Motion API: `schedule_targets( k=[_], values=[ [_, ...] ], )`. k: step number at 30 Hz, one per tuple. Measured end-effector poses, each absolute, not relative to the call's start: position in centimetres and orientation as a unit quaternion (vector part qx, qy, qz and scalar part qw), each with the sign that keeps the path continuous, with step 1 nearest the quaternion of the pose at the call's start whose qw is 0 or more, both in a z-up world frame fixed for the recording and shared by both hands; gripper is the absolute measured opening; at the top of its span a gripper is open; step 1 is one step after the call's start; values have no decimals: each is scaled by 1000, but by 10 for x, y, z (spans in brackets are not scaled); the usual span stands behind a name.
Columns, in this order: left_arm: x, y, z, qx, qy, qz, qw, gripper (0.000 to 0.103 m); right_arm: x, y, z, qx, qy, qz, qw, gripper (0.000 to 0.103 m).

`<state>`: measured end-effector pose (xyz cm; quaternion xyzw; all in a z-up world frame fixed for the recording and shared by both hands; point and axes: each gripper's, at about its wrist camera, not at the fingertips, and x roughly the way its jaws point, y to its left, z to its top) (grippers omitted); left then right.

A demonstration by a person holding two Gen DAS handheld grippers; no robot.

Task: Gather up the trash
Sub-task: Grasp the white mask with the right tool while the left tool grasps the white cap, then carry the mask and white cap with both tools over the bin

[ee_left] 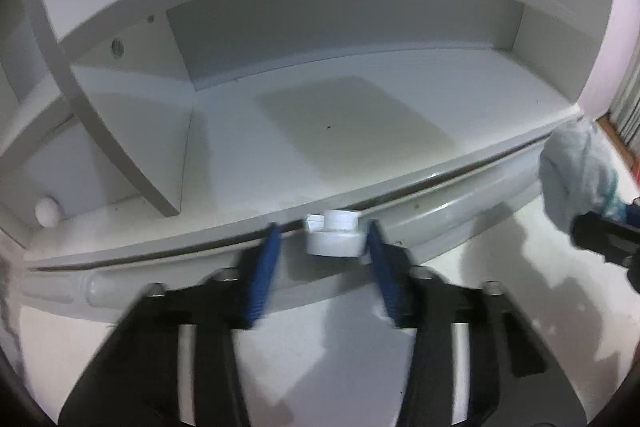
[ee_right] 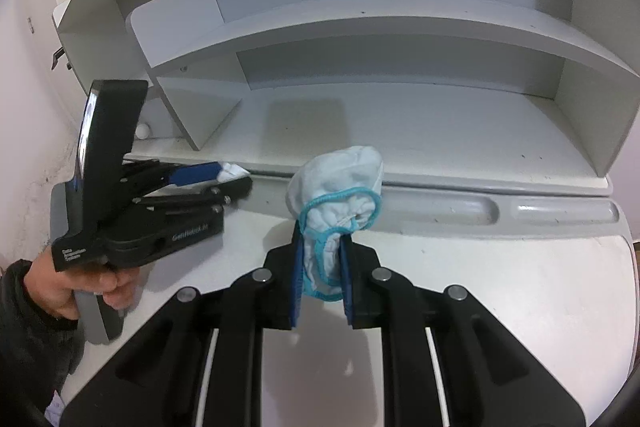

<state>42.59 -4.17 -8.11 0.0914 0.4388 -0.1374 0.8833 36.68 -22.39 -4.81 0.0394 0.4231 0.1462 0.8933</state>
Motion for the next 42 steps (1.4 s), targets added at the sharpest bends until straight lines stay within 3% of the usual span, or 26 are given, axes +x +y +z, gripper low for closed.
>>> schedule_targets(
  k=[10,16,26,33,38,42],
  values=[
    [372,-93,-48,106,401,-177,893,29,301,-296,-31,55,406,92,908,16],
    [289,-189,-21,132,354,-262,888,29,221,-375,-23,64,394,15,917,16],
    [116,-370,-5,168,300,-455,821,29,17,-537,-30,99,375,-176,905,16],
    [13,-458,-32,203,282,-548,761,29,-97,-612,-74,157,393,-272,864,16],
    [-27,-496,-88,223,289,-581,727,29,-134,-633,-120,197,407,-295,842,16],
    [-17,-533,-146,243,323,-579,708,29,-140,-645,-169,231,432,-294,821,16]
  ],
)
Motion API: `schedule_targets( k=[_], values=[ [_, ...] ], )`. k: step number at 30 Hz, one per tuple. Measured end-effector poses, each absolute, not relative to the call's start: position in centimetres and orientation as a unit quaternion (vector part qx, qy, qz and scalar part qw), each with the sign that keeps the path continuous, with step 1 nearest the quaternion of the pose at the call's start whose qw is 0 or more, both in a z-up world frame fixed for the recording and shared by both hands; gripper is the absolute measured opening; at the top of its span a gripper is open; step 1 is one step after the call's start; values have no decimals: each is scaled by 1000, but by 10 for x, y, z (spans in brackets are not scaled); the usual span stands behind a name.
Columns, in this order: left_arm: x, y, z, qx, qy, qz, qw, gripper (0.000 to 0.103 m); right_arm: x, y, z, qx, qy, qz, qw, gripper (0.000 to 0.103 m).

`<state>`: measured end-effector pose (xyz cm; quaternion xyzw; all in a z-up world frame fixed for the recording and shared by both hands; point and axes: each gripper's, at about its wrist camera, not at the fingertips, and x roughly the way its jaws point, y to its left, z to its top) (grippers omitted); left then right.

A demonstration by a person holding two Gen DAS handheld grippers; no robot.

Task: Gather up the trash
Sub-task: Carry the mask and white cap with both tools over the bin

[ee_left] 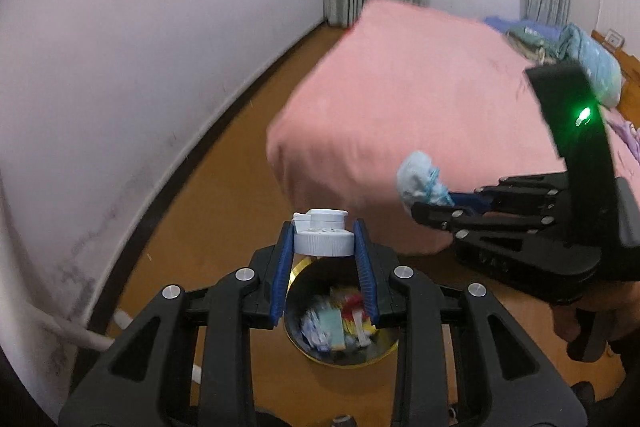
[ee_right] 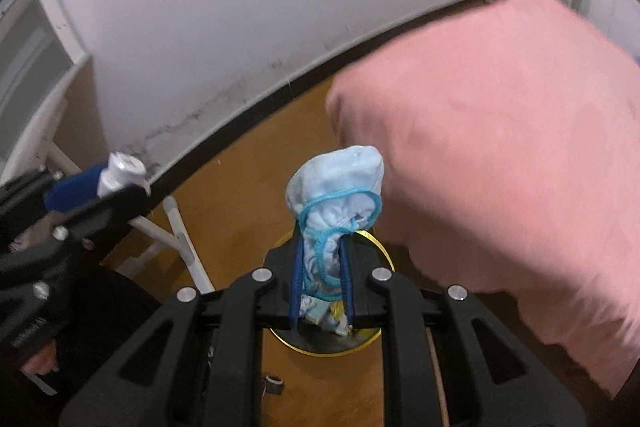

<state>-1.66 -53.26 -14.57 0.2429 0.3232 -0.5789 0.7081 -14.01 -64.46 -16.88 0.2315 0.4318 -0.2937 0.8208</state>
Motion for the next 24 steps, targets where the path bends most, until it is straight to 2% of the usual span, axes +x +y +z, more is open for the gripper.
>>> schedule_targets(
  k=[5,11,16,24],
  values=[
    [-15,-556,-227,271,374,-557,691,29,-150,-653,-233,261,476,-278,792,16],
    [-1,-566,-295,281,445,-525,669,29,-153,-645,-305,279,530,-249,761,16],
    [5,-570,-319,274,470,-520,658,29,-154,-638,-336,287,556,-239,743,16],
    [1,-569,-320,269,476,-521,656,29,-146,-640,-348,298,562,-239,734,16]
  ],
)
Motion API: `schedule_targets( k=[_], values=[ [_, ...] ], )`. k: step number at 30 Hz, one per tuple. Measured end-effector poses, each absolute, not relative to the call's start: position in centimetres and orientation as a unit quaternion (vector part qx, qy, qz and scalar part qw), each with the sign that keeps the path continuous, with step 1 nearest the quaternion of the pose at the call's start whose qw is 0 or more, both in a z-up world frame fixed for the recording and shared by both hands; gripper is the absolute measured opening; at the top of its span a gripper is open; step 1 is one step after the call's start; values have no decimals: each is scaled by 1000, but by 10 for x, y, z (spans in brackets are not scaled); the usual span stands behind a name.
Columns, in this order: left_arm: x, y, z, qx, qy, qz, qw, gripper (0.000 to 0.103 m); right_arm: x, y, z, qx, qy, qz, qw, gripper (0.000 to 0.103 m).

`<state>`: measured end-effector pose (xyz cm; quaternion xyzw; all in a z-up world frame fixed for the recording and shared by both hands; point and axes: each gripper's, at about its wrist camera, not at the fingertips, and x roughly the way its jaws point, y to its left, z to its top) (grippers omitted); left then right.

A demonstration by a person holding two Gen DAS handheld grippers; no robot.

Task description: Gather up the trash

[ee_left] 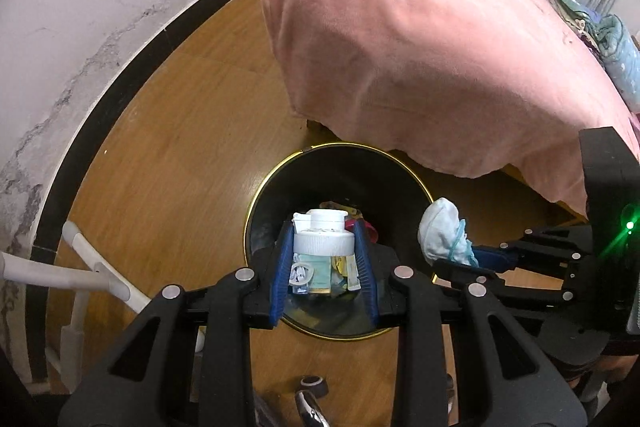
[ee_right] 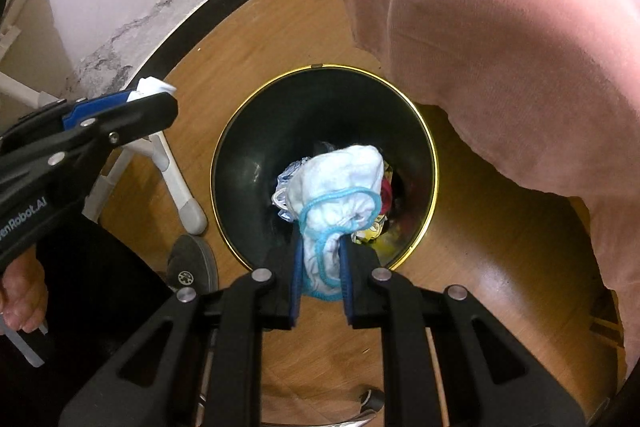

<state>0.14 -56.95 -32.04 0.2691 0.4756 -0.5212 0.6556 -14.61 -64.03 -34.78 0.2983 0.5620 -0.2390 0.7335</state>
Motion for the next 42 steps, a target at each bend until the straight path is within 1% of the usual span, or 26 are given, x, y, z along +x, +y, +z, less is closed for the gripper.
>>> schedule_targets(
  k=[11,12,13,14,15,16,19,21,23,24,27,28,29,30,32,34,36,38,42],
  values=[
    [5,-567,-316,246,486,-533,648,29,-146,-645,-341,300,552,-239,740,17],
    [5,-567,-316,243,487,-533,648,30,-146,-644,-341,300,552,-240,740,27],
    [5,-568,-315,241,487,-534,648,39,-145,-644,-339,295,551,-247,740,54],
    [4,-567,-314,239,484,-535,650,57,-146,-644,-336,288,548,-254,743,67],
    [4,-567,-311,236,481,-536,652,66,-147,-643,-332,282,541,-260,748,75],
    [4,-565,-308,227,474,-539,658,73,-148,-643,-329,279,537,-262,752,75],
    [4,-565,-305,222,473,-543,657,78,-151,-644,-327,281,537,-264,750,75],
    [5,-565,-305,220,476,-545,654,78,-154,-645,-323,278,538,-266,750,75],
    [4,-564,-302,219,476,-547,653,84,-156,-647,-319,277,538,-269,750,75],
    [3,-564,-300,219,474,-549,653,85,-158,-647,-317,277,537,-270,749,75],
    [-5,-566,-284,229,461,-556,653,89,-166,-647,-302,266,538,-284,748,75],
    [-5,-566,-279,230,457,-559,652,91,-172,-648,-290,257,533,-293,751,77],
    [-7,-566,-268,226,452,-567,651,92,-176,-649,-281,251,528,-298,755,80],
    [-8,-565,-255,222,446,-575,649,92,-181,-652,-268,245,519,-307,759,85],
    [-9,-564,-231,217,437,-582,651,93,-188,-656,-242,238,503,-321,766,88],
    [-10,-561,-201,210,424,-595,650,94,-194,-660,-214,222,489,-336,774,94],
    [-9,-553,-169,201,408,-607,652,95,-197,-660,-181,201,469,-349,786,96],
    [-2,-535,-132,189,390,-611,663,96,-192,-656,-145,187,446,-355,800,96],
    [19,-488,-72,179,357,-595,697,96,-156,-632,-83,162,402,-334,837,96]
  ],
)
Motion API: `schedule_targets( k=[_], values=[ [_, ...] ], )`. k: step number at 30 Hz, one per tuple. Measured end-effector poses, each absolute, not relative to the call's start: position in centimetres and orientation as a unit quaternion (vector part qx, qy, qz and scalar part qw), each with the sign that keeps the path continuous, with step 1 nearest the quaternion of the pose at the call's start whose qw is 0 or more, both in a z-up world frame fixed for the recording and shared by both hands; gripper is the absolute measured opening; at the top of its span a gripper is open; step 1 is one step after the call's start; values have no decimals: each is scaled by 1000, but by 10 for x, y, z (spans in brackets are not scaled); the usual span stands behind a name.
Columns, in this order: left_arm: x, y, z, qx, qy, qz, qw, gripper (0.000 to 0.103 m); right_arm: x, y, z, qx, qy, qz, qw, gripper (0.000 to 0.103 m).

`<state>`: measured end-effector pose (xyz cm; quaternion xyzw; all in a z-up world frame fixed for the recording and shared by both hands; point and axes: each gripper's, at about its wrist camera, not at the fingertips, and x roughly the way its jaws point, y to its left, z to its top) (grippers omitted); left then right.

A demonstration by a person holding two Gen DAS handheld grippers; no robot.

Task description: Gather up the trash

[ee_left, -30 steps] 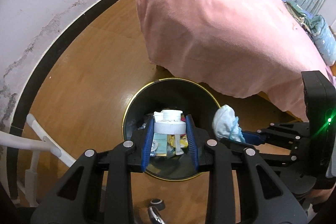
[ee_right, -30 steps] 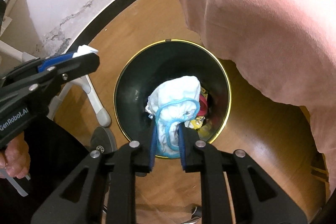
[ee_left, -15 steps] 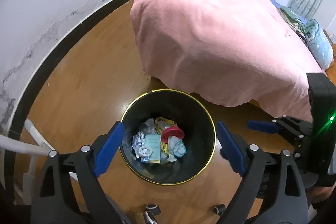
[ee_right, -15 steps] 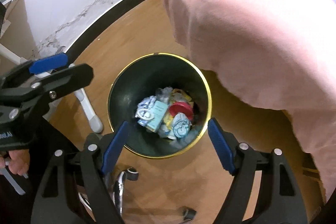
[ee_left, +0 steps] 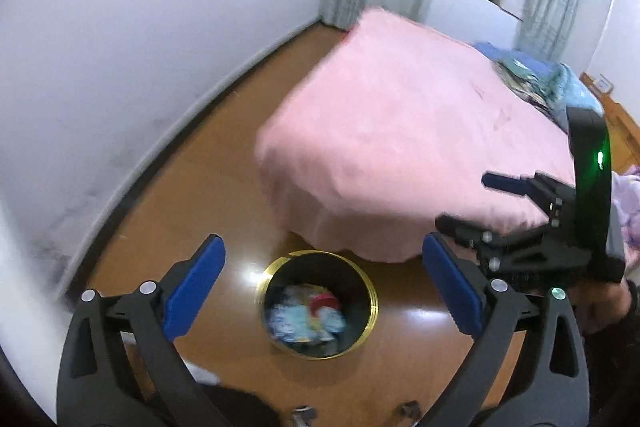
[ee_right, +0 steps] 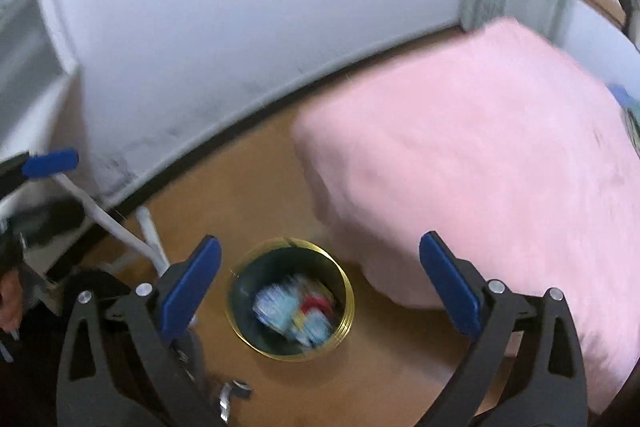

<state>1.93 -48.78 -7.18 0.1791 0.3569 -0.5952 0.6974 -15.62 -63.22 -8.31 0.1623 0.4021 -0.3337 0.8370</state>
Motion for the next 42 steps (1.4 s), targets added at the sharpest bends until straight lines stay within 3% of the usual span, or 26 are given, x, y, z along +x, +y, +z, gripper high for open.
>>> schedule_targets(
  k=[9,15,22,30,42],
  values=[
    [112,-295,11,133,313,-440,831,96,1,-497,6,83,335,-170,923,96],
    [150,-146,34,112,292,-241,919,96,74,-395,27,57,312,-52,947,96],
    [148,-30,38,82,294,-105,947,96,117,-312,33,28,316,30,948,96],
    [133,33,31,59,300,-50,951,96,129,-259,34,-1,318,68,946,96],
    [121,32,34,45,294,-59,953,96,119,-248,40,-23,306,66,950,96]
  ],
)
